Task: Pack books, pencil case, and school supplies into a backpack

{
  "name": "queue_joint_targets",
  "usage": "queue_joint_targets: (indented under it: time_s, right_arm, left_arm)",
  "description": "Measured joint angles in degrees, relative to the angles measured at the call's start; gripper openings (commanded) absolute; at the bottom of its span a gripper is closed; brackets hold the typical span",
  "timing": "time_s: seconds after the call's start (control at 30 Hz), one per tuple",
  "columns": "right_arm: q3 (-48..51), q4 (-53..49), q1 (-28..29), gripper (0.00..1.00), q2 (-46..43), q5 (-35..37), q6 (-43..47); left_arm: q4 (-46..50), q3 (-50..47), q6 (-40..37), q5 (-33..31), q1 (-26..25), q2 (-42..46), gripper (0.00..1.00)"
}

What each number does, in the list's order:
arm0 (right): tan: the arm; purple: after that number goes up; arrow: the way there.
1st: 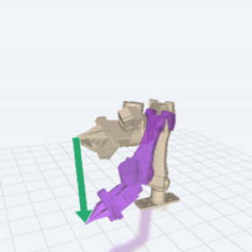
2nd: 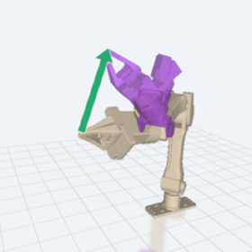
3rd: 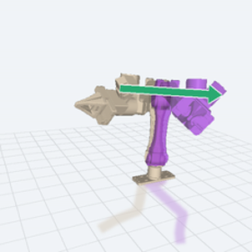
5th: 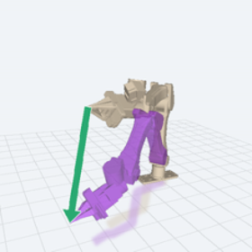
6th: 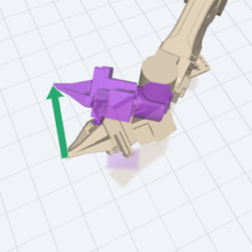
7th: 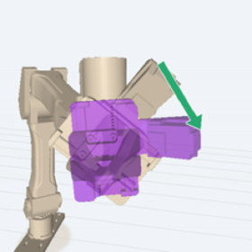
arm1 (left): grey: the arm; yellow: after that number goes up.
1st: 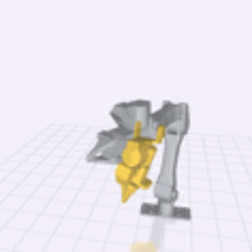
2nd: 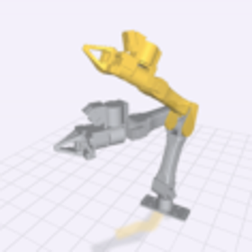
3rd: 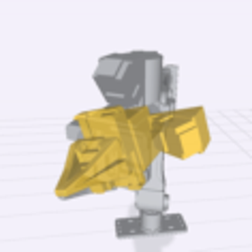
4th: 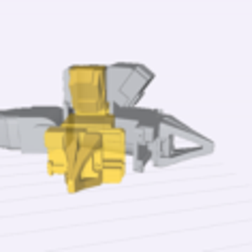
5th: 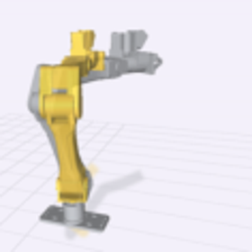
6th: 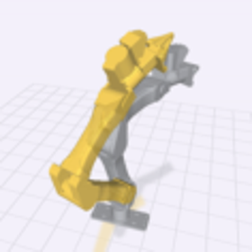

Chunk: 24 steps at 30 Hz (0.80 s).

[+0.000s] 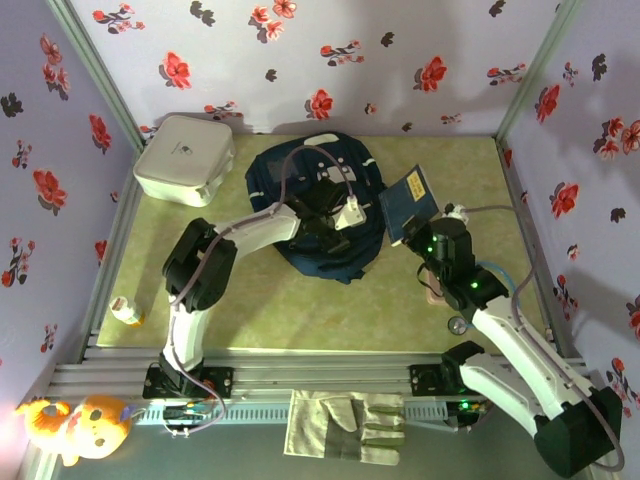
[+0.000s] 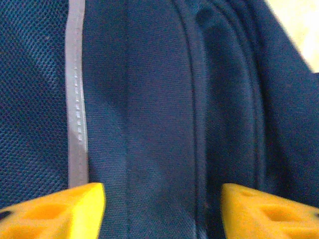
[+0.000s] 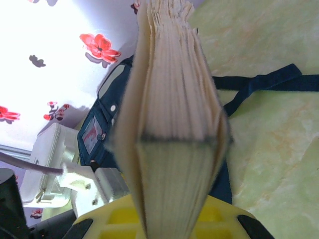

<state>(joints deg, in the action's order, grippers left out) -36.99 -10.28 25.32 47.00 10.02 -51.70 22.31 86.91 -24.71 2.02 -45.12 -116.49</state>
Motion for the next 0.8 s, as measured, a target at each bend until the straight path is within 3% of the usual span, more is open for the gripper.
queue_joint_targets:
  time_s: [0.23, 0.43, 0.53, 0.8]
  right_arm:
    - [0.0, -2.8, -0.33, 0.11, -2.97, 1.9, -0.83]
    - [0.44, -4.81, -0.44, 0.11, -5.95, 3.15, -1.01]
    - [1.18, -5.33, -0.5, 0.12, -7.58, 3.61, -1.29]
    - [3.76, -5.88, -0.59, 0.12, -8.98, 2.91, -2.36]
  left_arm:
    - [-0.87, 0.37, -0.72, -4.59, -0.63, -1.07, 0.24]
    - [-3.3, -0.85, -0.2, -6.21, -0.63, 0.79, 0.12]
    - [-4.66, -2.4, 1.01, -6.97, -0.57, 4.46, 0.01]
    - [-5.88, -1.77, 5.99, -9.18, 0.44, 11.85, 0.0]
